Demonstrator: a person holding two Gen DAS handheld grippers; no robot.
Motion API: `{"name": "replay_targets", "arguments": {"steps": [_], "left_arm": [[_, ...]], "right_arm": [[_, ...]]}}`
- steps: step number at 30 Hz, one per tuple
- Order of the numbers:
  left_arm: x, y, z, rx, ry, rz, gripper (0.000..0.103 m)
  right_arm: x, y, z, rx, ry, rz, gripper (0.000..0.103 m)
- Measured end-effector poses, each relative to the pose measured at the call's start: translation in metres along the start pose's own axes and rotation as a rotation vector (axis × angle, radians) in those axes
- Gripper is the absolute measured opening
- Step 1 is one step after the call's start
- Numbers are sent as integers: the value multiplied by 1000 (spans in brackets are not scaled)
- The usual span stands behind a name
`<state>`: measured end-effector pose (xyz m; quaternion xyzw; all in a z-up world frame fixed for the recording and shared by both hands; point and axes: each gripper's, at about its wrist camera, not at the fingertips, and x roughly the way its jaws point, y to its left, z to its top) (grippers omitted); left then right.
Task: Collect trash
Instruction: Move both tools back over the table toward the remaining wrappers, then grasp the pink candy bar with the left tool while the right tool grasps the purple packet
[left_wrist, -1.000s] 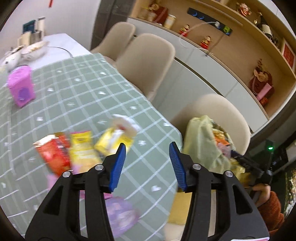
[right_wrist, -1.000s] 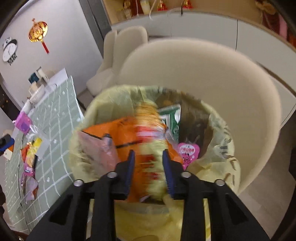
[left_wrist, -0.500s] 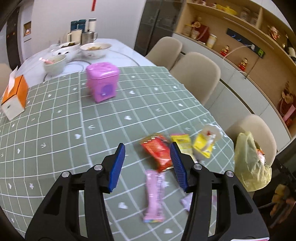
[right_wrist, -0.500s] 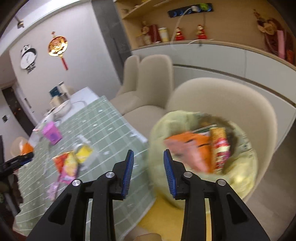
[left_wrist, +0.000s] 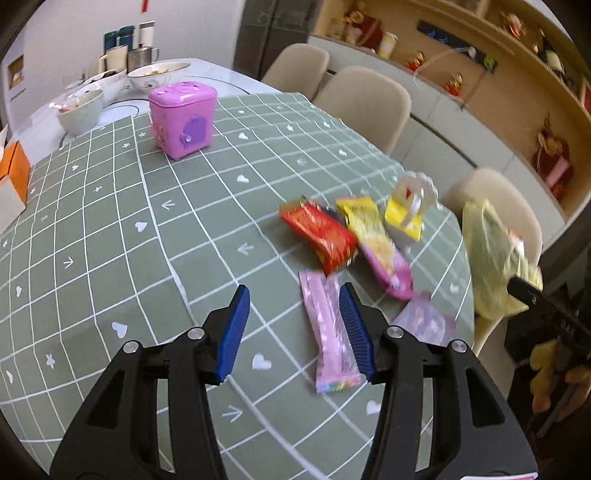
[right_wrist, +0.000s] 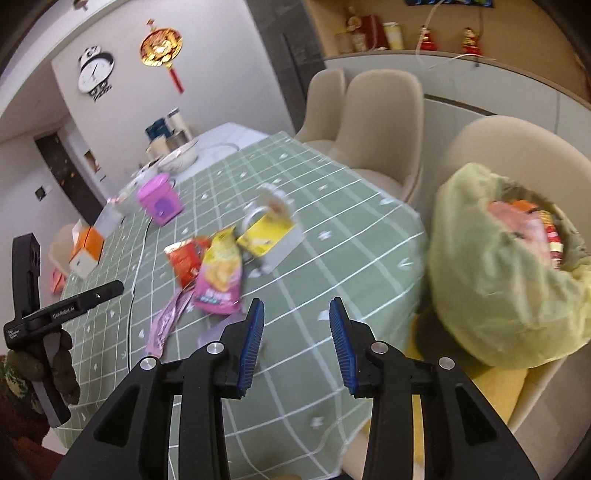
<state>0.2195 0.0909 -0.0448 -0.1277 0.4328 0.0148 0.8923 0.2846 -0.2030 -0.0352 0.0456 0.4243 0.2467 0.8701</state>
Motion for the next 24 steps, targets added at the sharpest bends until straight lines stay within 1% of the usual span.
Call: {"name": "replay_targets", "arguments": {"steps": [3,6,10,12,13,14,16,19,21,24], "left_arm": [[-1,1,-2,1,2,-18,48],[-4,0,-1,24,-8,-28,48],[0,3,4,34,-4,-47,48],[7,8,7,12,11,-76,48],[10,10,9,-1,22,-95,48],[15,12,12,-20,36,-124,48],[29,16,18,-71,71,-172,48],[51,16,26,-127,119,-210,48],[57,9,27,-113,140,-210,48],[58,-4,17,-6,157,-153,48]], "right_arm": [[14,12,-7,-11,35,21,35],[27,21,-12,-27,65,19,35],[31,25,-10,-19,46,14,35],[32,27,-9,-30,41,-5,38],[33,28,-8,-34,41,-14,42],[34,28,-9,-36,39,-20,43],[34,29,-9,-37,31,-39,43],[36,30,-13,-47,51,-59,43],[37,31,-16,-62,63,-65,43],[40,30,-22,-59,100,-28,43]]}}
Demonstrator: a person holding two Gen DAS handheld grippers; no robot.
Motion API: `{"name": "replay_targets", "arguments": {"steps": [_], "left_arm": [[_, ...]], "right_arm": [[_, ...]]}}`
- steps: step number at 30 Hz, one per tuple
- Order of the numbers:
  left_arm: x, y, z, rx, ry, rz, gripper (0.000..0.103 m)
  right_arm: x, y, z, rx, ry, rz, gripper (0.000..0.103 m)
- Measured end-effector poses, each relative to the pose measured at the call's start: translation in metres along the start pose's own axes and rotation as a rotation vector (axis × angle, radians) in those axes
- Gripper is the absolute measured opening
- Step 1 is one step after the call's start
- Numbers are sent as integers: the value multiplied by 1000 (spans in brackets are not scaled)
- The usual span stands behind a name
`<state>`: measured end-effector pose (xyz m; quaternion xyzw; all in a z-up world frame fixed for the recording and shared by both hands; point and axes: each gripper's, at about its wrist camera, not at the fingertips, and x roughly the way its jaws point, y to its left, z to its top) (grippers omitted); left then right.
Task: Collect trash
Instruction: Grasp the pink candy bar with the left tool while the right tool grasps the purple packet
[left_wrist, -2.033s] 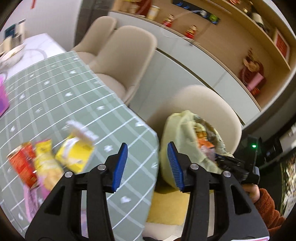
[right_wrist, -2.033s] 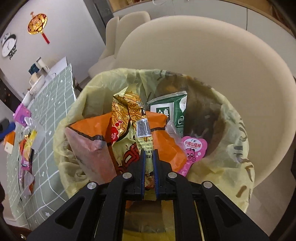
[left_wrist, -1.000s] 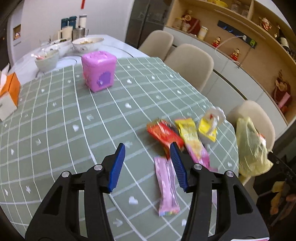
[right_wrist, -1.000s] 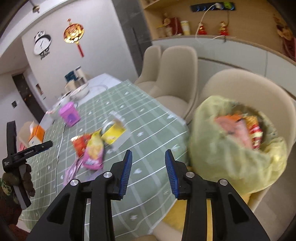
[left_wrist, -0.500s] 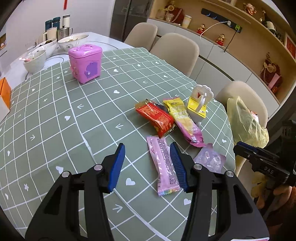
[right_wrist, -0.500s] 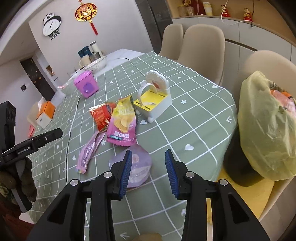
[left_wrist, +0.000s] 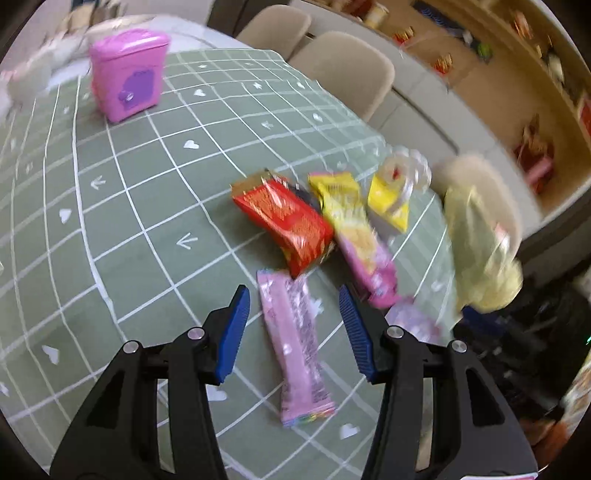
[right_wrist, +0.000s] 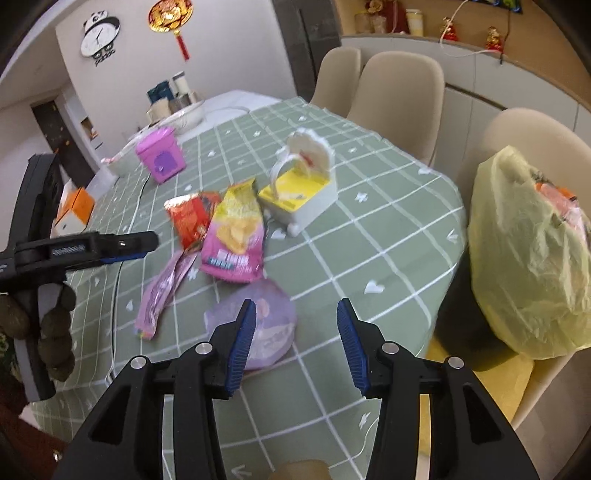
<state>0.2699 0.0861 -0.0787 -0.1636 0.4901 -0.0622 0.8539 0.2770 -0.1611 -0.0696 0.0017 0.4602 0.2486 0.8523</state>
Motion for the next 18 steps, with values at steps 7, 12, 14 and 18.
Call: {"name": "replay_targets", "arguments": {"steps": [7,12,14,18], "left_arm": [[-13,21,-16,-32,-6,27,48],[-25,44,-24,-93,-21,63,48],[-28,49,-28,-110,-23,68,48],[-29,54,-34,-140,-21,64,48]], "right_arm": [[26,3,-7,29,65,54,43],[38,14,-9,12,86,61,43],[39,17,-9,9,79,54,44],[44,17,-5,26,70,56,44]]}}
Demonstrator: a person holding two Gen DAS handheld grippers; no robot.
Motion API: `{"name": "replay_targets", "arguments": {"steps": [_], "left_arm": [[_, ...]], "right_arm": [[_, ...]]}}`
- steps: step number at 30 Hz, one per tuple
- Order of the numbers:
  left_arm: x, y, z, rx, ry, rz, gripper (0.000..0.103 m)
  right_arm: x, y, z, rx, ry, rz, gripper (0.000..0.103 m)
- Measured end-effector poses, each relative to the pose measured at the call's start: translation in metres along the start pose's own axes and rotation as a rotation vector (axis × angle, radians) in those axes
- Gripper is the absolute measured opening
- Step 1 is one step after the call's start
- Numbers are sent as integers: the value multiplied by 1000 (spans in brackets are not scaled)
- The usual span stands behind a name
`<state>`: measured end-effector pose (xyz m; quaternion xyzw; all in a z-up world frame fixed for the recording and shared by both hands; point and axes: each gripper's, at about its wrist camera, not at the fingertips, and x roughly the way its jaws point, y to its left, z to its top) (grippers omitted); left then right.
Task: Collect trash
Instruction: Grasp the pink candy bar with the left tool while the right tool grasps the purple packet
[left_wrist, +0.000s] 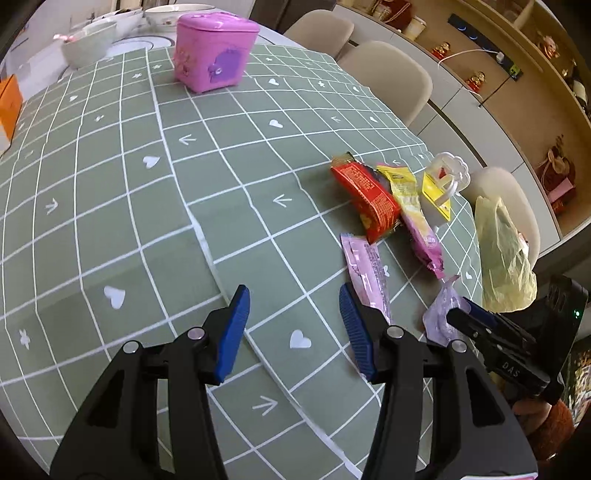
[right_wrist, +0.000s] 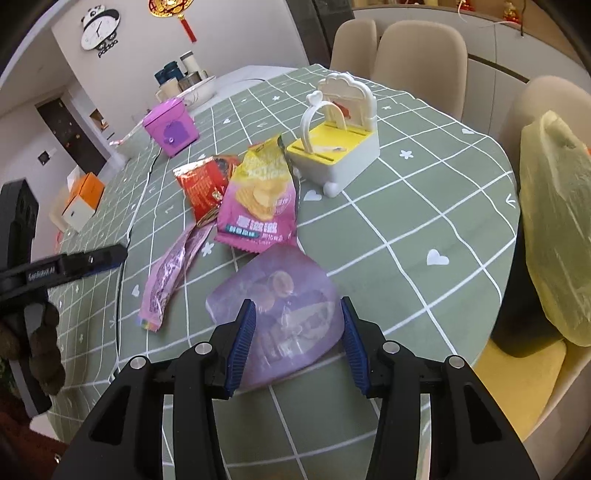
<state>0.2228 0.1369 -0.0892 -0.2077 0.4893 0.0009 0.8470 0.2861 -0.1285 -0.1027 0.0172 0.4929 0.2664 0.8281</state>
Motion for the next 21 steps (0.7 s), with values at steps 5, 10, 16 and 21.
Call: {"name": "replay_targets", "arguments": {"steps": [5,10,16,21], "left_arm": [[-4,-4,-3,6,-12,-4,48],[-6,-4,-3,1,-13,1,48],[-5,-12,-5,29,-4,-22,48],[1,-26,-6,77,15,-40,48]], "right_arm": [[6,17,0,-102,-2,-85,44],[7,39,-8,-246,12,-132,5],[-26,21,2,-122,-83,-99,5],[-57,0,11,-32,-150,-125,4]]}}
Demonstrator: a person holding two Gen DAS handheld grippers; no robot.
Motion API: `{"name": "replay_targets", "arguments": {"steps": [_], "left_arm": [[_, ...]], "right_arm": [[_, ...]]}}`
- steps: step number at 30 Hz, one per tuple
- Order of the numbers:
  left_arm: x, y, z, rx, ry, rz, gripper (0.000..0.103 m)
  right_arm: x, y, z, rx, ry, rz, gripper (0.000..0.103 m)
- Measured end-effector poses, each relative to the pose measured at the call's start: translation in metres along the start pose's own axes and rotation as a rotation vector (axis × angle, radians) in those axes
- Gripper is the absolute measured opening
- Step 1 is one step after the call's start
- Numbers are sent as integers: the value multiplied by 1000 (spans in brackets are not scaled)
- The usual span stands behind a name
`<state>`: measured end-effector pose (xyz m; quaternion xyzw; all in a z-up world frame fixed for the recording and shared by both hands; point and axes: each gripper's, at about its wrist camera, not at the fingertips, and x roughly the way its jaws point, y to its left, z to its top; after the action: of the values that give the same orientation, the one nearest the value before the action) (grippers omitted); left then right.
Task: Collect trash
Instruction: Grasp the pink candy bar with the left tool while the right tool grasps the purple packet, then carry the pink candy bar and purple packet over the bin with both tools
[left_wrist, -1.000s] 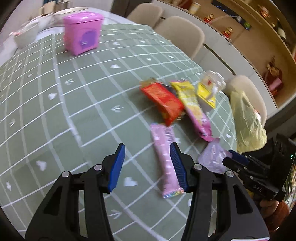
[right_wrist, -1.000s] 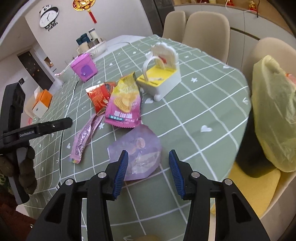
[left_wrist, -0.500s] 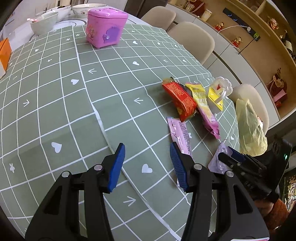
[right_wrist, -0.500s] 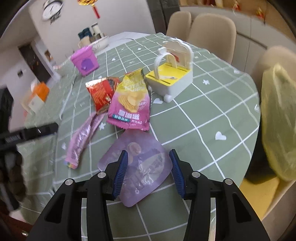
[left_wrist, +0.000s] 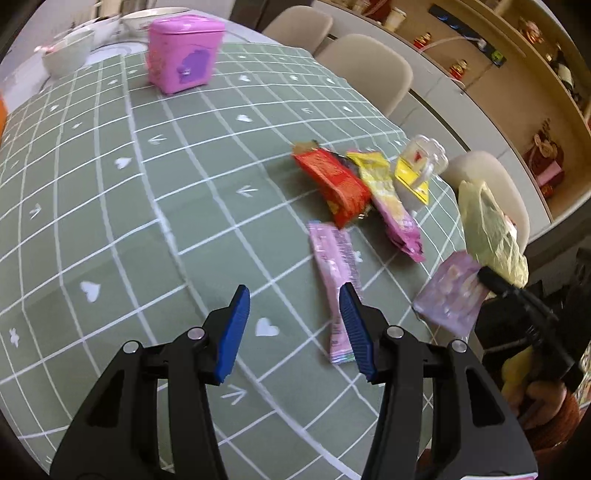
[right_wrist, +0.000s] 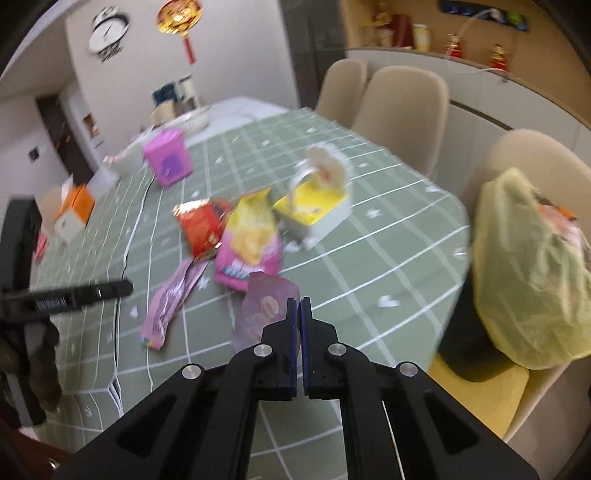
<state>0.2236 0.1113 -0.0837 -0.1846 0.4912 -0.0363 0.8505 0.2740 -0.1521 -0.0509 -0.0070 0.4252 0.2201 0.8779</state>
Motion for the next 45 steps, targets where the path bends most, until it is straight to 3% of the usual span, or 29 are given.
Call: {"name": "replay_targets", "arguments": {"steps": [4,7,14,16,17,19,25,39,45], "left_arm": [[11,-22,5,87,10,-4,48],[24,-35,8,135,27,22,41],[46,-48,12,173,63,81,41],[48,-48,11,178,73,83,35],[47,-49,9,186,73,78,26],[43,-48,7,193,72,59,22],[19,-44,1,176,36,35,18],[-44,-51,2,127,-120,74,18],[-61,-77,11,164,-173,75,18]], "right_arm": [[-9,-13,-5,59,3,-11,4],[-13,-13,-12,64,2,-14,4],[-19,-8,-22,58,-2,-13,4],[-20,-7,-25,61,-2,-12,4],[-20,-8,-26,63,-2,-11,4],[-20,-8,-27,68,-2,-9,4],[-24,-6,-26,60,-20,8,4],[-39,1,-16,-12,-56,68,4],[-50,-11,-6,-16,-89,75,4]]}}
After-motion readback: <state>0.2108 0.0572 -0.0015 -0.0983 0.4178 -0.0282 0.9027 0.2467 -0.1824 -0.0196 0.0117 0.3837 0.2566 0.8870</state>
